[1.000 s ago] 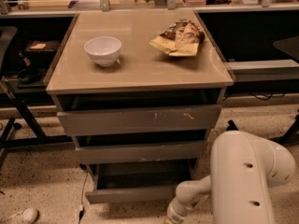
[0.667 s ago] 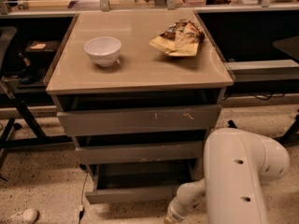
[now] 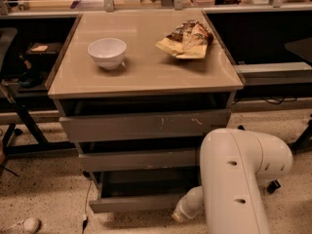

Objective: Close bottom drawer

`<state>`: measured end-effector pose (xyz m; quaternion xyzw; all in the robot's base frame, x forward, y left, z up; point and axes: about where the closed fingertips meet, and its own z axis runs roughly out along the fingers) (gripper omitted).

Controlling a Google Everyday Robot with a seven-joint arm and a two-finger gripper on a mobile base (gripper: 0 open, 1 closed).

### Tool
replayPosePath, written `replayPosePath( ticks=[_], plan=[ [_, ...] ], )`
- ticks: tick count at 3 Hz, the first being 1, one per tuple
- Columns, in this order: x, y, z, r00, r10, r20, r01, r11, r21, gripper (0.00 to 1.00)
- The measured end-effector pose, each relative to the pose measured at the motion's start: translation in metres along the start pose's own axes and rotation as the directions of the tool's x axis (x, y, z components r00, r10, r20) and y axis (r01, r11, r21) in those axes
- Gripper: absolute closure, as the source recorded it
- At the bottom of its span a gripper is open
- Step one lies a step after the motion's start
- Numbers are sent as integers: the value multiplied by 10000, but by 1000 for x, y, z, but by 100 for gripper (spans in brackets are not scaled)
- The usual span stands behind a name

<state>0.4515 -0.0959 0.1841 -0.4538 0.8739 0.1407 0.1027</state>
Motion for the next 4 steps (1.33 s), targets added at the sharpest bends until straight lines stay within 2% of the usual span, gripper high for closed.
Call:
replayPosePath(
  ticks=[1, 3, 4],
  plan=[
    [-16, -26, 1, 9996, -47, 280, 30, 9983, 585, 100],
    [-36, -60, 11, 9984, -217, 528, 158, 9938, 1100, 100],
    [-48, -74, 7, 9970, -373, 673, 278, 9902, 1372, 100]
  ],
)
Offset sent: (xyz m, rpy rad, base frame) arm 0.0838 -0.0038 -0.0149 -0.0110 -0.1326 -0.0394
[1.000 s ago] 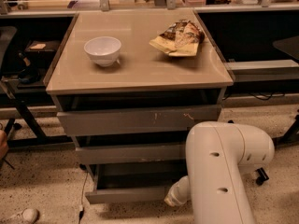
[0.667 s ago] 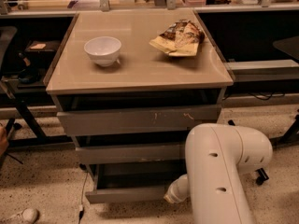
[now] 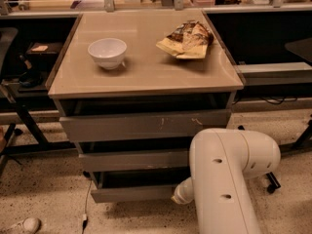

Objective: Close bottom drawer

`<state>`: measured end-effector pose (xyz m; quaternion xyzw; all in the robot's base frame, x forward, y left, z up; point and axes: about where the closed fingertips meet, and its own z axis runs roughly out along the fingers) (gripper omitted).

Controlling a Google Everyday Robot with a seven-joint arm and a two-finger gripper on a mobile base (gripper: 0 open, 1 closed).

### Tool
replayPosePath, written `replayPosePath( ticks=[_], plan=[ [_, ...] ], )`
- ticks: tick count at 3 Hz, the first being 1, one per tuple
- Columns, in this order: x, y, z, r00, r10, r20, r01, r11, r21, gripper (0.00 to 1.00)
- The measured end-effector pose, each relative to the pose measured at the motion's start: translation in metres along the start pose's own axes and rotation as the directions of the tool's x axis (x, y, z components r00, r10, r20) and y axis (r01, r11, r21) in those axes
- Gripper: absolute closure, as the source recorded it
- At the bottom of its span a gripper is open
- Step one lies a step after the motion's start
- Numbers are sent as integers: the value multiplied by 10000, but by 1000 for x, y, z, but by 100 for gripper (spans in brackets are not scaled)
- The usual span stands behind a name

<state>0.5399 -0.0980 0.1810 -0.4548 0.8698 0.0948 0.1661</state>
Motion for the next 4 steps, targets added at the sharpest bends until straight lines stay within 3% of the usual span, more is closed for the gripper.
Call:
replayPosePath(
  ticks=[2, 3, 4],
  plan=[
    [-21, -19, -12, 9993, -277, 245, 266, 9987, 444, 100],
    [-23, -18, -7, 9993, -363, 93, 359, 9988, 345, 100],
    [-23, -18, -7, 9993, -364, 89, 361, 9988, 342, 83]
  ],
)
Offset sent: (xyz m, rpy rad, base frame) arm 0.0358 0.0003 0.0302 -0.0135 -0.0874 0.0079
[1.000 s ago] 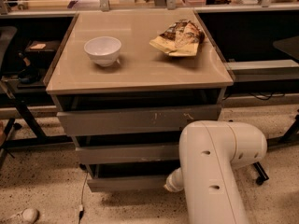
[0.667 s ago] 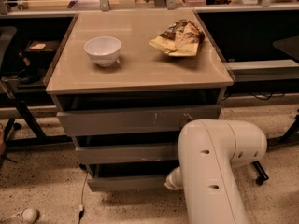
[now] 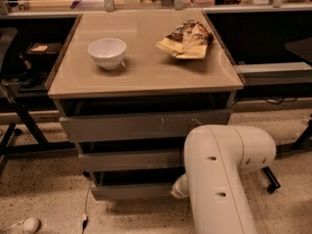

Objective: Close bottom drawer

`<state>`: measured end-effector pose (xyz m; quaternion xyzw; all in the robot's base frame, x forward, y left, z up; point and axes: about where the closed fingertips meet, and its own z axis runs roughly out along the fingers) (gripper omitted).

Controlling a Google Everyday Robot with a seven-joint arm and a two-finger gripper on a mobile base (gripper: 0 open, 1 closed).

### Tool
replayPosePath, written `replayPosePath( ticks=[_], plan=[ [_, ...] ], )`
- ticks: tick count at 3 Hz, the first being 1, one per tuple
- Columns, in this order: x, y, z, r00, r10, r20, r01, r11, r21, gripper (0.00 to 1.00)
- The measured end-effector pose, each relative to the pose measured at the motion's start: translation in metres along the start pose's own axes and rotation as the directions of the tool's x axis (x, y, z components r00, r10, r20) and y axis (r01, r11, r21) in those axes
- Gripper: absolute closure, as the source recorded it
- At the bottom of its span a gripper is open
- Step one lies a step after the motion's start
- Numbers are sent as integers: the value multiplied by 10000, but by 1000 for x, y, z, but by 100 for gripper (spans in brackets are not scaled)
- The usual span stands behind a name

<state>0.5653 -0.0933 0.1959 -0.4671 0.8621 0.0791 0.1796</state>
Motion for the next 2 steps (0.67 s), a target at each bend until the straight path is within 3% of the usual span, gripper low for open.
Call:
replayPosePath(
  ticks=[2],
  plan=[
    [0, 0, 0, 10000, 0, 0, 0, 10000, -1, 36]
  ],
)
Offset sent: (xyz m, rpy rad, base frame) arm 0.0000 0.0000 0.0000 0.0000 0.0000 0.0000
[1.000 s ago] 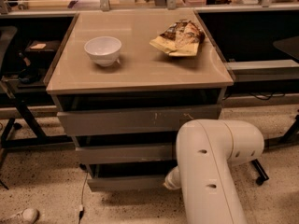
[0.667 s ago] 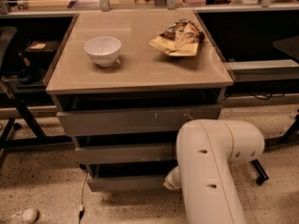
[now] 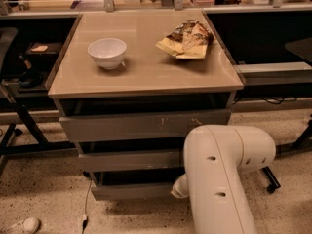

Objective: Close bottom drawer

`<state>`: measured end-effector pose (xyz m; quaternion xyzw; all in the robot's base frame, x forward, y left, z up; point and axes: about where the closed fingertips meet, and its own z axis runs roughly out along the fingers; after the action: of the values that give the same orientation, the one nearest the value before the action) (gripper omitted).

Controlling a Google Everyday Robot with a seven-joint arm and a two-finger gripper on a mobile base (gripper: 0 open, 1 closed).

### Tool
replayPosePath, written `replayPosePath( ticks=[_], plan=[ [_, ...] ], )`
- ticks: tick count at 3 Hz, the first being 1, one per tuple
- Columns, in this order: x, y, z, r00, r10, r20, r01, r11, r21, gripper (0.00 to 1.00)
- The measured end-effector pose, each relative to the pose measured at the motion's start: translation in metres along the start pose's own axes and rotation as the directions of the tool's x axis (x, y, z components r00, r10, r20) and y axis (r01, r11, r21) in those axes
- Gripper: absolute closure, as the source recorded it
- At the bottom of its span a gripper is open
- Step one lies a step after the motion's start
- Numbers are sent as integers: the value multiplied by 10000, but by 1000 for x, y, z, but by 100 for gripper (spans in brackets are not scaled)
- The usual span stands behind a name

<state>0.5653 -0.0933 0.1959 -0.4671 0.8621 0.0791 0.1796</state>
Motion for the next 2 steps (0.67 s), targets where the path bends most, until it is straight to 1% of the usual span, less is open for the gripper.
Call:
replayPosePath(
  ticks=[1, 2],
  plan=[
    [0, 0, 0, 10000, 0, 0, 0, 10000, 0, 13],
    [0, 0, 0, 10000, 0, -1, 0, 10000, -3, 0]
  ],
)
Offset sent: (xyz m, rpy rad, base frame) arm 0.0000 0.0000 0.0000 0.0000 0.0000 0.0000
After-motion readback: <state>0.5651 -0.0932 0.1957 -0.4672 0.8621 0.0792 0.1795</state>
